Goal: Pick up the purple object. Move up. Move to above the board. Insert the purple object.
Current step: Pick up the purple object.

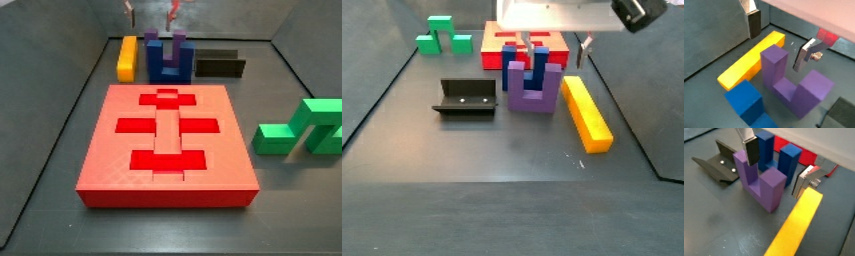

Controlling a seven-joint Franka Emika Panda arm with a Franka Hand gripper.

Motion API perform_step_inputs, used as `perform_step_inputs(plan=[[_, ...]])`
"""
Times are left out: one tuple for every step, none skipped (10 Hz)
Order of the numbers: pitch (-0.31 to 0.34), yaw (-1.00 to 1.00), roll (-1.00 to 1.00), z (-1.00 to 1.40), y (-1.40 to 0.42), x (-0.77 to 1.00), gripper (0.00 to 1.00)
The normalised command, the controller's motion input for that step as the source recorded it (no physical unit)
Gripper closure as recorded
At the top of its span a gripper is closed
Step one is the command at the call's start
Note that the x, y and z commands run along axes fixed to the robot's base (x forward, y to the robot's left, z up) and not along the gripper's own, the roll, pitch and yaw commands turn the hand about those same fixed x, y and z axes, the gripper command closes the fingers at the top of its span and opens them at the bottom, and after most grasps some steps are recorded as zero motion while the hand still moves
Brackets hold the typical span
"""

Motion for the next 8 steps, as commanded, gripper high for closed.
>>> perform_step_inputs(plan=[[-0.11,-0.13,0.03,-0.73,-0.09,0.0,0.0],[-0.091,-0.13,0.03,-0.78,-0.09,0.13,0.0],[-0.054,-0.11,0.0,-0.48,0.0,0.03,0.0],[0.0,0.0,0.0,0.1,0.0,0.0,0.0],[0.0,0.0,-0.01,0.0,0.0,0.0,0.0],[0.0,0.0,0.01,0.0,0.0,0.0,0.0],[-0.167,0.0,-0.04,0.16,0.07,-0.51,0.0],[-0.164,-0.09,-0.02,0.37,0.07,-0.53,0.0]])
